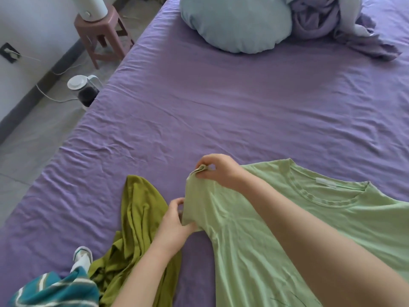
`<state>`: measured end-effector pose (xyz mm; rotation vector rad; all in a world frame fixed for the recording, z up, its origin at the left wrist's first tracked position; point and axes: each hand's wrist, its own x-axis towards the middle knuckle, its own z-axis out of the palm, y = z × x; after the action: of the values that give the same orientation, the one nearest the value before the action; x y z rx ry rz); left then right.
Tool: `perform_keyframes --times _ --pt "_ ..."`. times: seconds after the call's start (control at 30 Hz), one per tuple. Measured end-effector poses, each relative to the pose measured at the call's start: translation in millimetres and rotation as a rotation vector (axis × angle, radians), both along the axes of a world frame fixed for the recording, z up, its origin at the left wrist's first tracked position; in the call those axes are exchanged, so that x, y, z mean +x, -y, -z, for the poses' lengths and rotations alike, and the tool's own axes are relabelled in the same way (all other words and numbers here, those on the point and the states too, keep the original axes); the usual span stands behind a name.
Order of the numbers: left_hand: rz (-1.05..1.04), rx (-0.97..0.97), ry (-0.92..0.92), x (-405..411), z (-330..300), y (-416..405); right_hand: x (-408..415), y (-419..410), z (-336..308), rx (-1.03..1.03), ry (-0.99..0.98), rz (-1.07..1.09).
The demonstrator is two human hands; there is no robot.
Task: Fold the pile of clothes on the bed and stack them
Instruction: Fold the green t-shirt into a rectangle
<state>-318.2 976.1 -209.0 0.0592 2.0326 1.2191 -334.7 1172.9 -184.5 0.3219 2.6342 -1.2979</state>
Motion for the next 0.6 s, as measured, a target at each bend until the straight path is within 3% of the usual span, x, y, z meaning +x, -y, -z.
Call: perform_keyframes --times 0.17,0.3,0.47,0.6 --pt "-0.058 -0.089 -0.364 29 -8 -2 39 -36 -11 0.095 -0.044 0.043" --pt "0.207 -0.135 -0.644 74 -11 -36 94 -58 -4 -0.011 0.048 0.259" --pt "0.639 -0.256 -0.66 113 10 -73 144 -75 22 -0.286 0.197 0.62" --pt "0.645 -0.228 -0.795 119 24 -86 161 -77 43 -0.426 0.173 0.784"
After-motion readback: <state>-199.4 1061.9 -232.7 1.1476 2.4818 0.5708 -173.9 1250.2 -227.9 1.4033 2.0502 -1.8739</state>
